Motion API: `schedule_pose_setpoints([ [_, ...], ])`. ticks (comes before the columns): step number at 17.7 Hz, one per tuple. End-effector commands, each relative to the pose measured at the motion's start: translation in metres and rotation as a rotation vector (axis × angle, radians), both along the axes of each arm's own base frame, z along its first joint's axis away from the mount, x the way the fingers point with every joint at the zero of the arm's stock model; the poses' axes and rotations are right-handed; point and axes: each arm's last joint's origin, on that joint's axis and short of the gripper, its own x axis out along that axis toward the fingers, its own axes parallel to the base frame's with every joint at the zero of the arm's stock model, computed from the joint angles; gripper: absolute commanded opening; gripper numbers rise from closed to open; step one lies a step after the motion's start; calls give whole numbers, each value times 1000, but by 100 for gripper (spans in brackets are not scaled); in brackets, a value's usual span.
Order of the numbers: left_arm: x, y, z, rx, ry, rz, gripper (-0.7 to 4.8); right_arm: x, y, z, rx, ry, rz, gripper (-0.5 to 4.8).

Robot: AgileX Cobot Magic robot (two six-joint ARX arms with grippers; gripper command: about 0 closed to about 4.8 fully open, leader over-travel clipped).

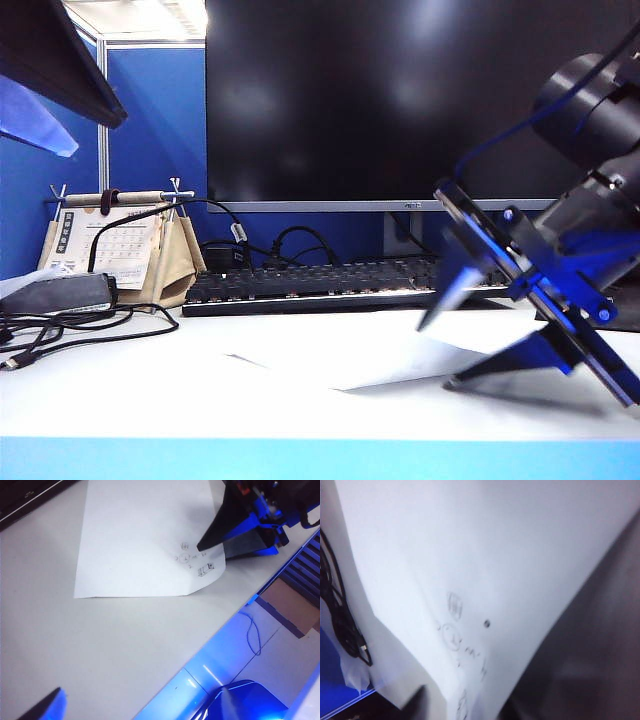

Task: Put a wrinkled paper upside down.

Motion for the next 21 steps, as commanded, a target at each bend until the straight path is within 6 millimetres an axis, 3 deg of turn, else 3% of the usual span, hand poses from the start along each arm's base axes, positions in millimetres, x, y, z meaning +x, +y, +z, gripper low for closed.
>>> schedule_pose_setpoints([
  [1, 1, -1, 4, -26, -22, -2, 409, 3, 2, 4, 15, -54, 1, 73],
  [3, 1, -1, 6, -35, -31, -1, 409, 3, 2, 4, 14, -60, 3, -8],
  [9, 1, -1, 6, -34, -31, -1, 409, -2, -2, 12, -98, -176, 84, -7],
  [12, 1, -1, 6, -35, -31, -2, 409, -18, -13, 36, -255, -287, 120, -7],
  [16, 1, -2, 6, -36, -30, -4, 409, -56, -37, 86, -463, -517, 80, -6],
  [18, 1, -1, 5, -32, -25, -5, 409, -68, -45, 101, -573, -566, 86, -7],
  [21, 1, -1, 5, -28, -23, -6, 409, -77, -53, 142, -805, -620, 158, -7],
])
